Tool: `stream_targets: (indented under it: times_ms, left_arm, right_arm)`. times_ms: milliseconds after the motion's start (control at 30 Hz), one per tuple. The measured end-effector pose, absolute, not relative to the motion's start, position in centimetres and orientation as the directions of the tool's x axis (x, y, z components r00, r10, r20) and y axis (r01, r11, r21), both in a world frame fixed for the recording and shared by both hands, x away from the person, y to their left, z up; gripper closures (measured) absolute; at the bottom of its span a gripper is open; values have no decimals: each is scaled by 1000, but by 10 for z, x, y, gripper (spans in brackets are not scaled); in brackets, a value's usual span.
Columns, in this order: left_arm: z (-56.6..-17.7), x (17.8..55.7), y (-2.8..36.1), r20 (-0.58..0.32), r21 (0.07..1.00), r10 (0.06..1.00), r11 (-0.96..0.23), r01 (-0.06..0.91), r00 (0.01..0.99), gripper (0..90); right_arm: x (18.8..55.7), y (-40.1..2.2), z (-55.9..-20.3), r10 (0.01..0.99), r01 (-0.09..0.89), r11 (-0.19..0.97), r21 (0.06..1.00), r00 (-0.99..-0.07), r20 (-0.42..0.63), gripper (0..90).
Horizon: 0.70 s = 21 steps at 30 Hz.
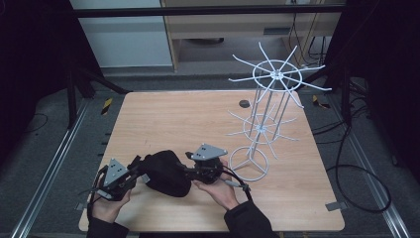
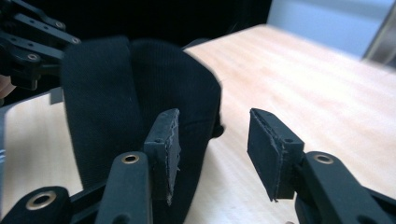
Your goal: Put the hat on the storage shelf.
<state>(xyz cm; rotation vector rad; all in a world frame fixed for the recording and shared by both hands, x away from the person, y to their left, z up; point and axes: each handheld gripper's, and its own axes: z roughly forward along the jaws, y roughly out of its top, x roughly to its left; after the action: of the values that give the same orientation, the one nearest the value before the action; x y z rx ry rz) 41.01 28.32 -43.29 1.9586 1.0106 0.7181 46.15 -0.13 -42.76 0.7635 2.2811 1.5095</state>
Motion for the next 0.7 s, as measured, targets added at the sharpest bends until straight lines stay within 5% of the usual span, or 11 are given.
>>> stream_targets:
  times_ms: [167, 400, 567, 700]
  left_arm:
    - [-436, 407, 286, 120, 844, 846, -362, 395, 519, 847]
    - [-436, 410, 287, 109, 850, 852, -347, 397, 513, 846]
    - [-436, 409, 286, 114, 847, 847, -356, 395, 520, 846]
    - [-438, 404, 287, 126, 841, 841, -372, 393, 527, 846]
  right_arm:
    - [465, 13, -436, 546, 289, 314, 905, -834, 77, 571]
    - [473, 13, -439, 532, 349, 295, 889, -833, 151, 893]
    - [474, 10, -437, 541, 345, 292, 892, -829, 143, 884]
    - [476, 9, -432, 580, 348, 236, 907, -800, 156, 681]
